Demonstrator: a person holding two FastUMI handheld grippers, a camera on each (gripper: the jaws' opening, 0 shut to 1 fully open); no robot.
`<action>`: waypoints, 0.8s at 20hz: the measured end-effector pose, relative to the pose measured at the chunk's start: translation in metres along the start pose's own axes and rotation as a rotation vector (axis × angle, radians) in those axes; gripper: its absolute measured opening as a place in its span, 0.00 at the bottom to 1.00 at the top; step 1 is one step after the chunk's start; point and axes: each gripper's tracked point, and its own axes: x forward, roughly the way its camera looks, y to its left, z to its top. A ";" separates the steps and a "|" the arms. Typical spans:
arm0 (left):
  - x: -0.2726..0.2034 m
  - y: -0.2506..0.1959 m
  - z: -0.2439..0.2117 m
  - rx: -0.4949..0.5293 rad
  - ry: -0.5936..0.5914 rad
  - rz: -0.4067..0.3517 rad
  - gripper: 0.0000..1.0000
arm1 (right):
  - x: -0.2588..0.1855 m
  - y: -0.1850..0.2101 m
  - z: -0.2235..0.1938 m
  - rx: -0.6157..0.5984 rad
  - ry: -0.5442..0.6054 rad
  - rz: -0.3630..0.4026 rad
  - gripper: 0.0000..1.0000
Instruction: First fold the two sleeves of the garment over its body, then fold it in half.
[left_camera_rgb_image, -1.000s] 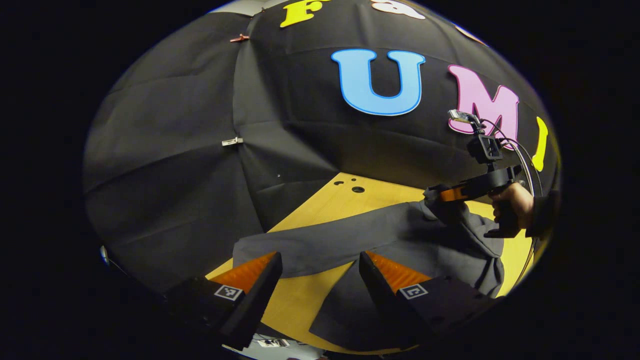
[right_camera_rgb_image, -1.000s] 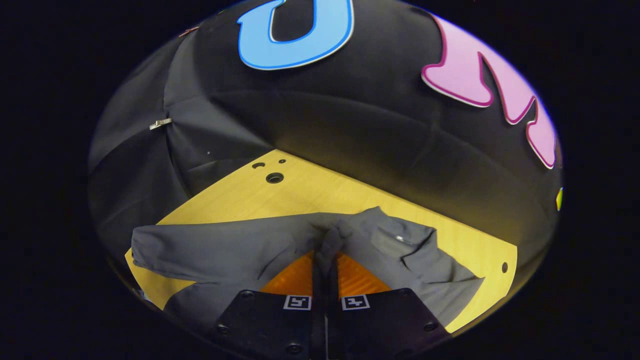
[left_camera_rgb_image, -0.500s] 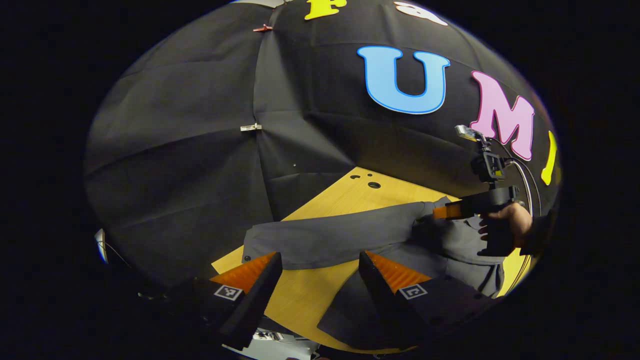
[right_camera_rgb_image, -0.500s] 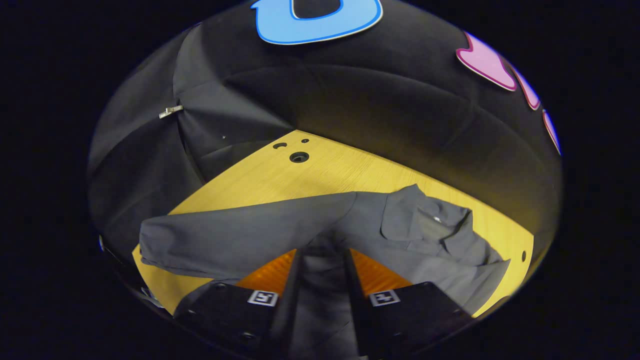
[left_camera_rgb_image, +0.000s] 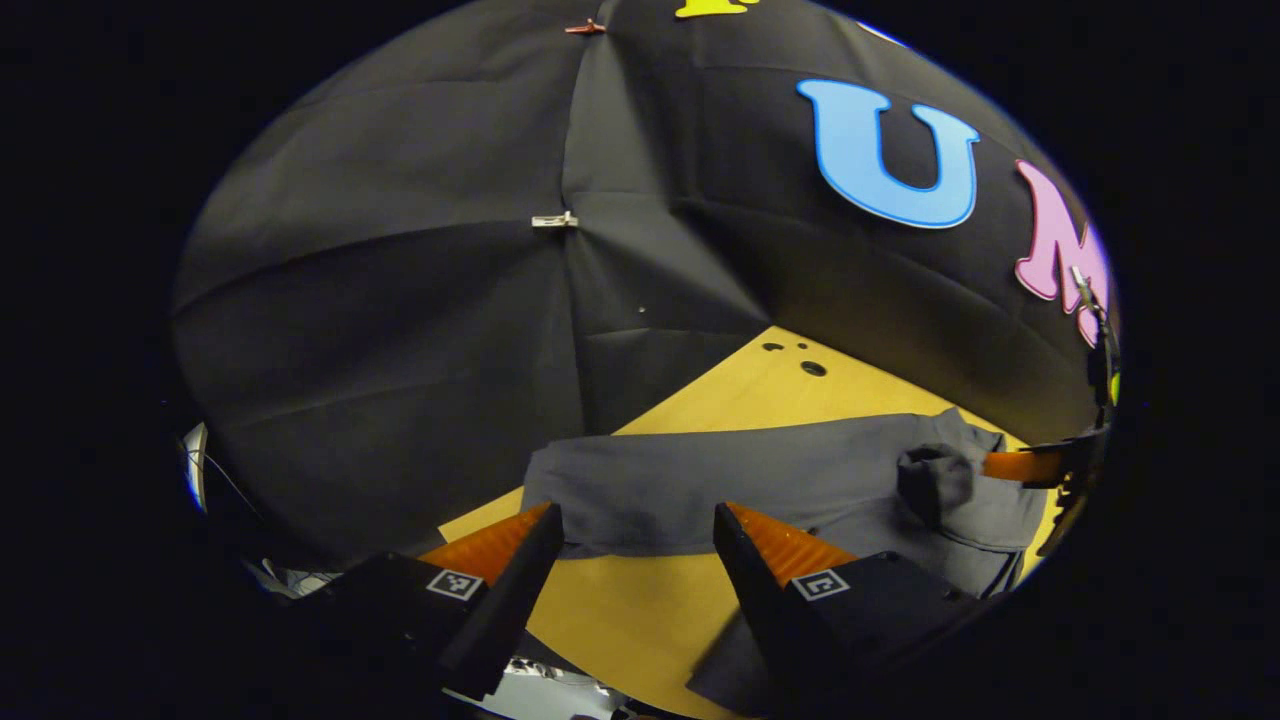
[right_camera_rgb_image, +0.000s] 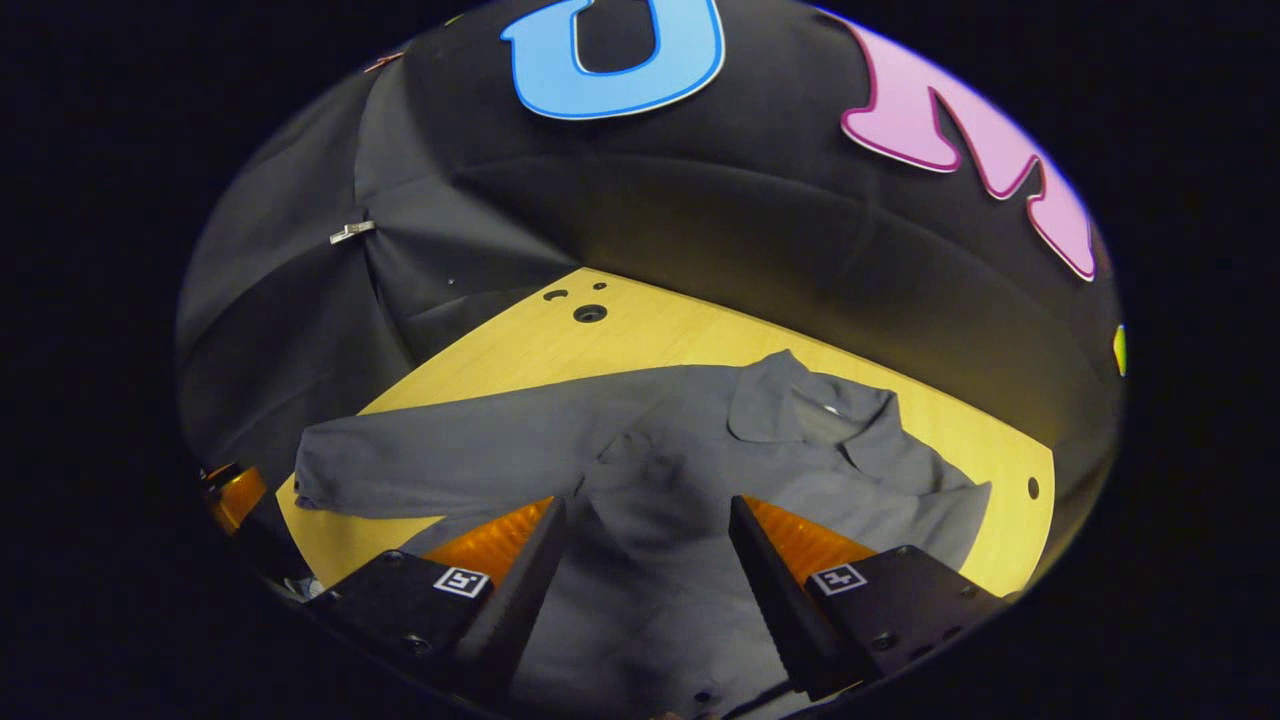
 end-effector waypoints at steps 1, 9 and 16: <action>0.010 0.010 -0.001 0.005 0.001 0.020 0.96 | -0.008 -0.004 -0.003 0.012 -0.001 -0.011 1.00; 0.092 0.058 -0.025 0.026 0.070 0.125 0.96 | -0.082 -0.042 -0.035 0.103 -0.037 -0.111 1.00; 0.135 0.058 -0.039 0.028 0.131 0.102 0.96 | -0.118 -0.059 -0.081 0.228 -0.006 -0.202 1.00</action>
